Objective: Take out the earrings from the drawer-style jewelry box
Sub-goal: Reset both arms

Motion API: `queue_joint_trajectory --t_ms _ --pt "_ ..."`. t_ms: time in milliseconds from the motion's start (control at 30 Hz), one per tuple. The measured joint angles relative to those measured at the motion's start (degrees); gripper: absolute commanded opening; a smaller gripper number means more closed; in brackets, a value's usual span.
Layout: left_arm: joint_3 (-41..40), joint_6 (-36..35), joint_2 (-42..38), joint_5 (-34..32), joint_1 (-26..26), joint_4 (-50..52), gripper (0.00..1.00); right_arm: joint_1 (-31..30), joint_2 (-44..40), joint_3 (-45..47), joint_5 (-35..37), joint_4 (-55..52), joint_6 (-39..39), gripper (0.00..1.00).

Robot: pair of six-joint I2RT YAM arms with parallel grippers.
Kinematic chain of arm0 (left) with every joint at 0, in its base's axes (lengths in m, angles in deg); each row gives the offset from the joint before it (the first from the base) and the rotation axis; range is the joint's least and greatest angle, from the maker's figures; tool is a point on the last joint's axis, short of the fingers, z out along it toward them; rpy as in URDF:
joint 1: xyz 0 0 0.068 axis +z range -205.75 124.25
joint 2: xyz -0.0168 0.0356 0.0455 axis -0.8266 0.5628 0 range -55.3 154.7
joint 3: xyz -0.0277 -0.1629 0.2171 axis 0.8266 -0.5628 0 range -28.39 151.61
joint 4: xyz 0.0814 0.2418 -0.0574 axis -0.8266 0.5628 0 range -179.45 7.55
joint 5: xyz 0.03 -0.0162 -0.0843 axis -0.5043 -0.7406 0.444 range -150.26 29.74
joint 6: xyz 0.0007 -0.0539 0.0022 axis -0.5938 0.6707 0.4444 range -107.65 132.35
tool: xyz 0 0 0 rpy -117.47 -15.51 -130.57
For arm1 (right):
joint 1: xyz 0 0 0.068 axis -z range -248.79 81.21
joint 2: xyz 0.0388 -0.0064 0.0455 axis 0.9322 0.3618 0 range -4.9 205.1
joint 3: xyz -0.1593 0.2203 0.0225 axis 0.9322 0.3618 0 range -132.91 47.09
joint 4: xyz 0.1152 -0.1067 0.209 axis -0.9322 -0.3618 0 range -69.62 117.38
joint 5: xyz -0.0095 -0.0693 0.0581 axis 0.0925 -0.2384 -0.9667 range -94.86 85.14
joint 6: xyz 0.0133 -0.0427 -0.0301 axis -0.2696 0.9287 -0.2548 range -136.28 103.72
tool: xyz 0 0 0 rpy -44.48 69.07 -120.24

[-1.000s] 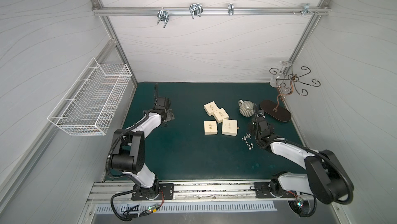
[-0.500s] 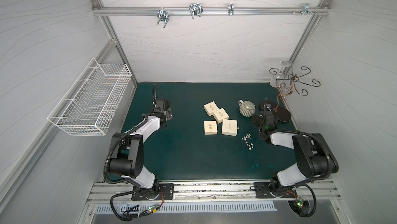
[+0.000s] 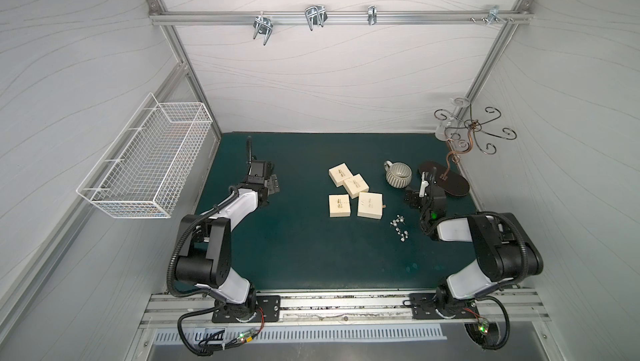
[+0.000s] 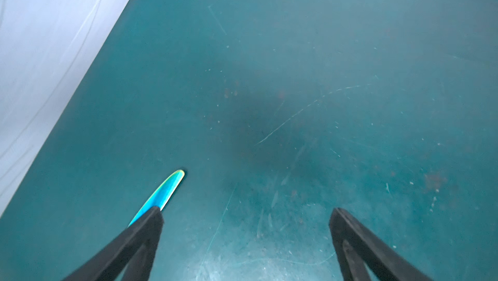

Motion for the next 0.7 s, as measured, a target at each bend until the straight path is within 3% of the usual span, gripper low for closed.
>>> queue_joint_trajectory --t_ms 233,567,700 --pt "-8.2 -2.1 0.0 -0.6 1.6 -6.7 0.99 0.0 0.0 0.0 0.0 0.9 0.2 0.99" --pt "-7.0 -5.0 3.5 5.5 2.2 -13.2 0.99 0.0 0.0 0.0 -0.2 0.9 0.2 0.99" --pt "-12.3 -6.8 0.5 6.8 3.0 -20.9 1.00 0.0 0.0 0.0 -0.2 0.9 0.2 0.99"
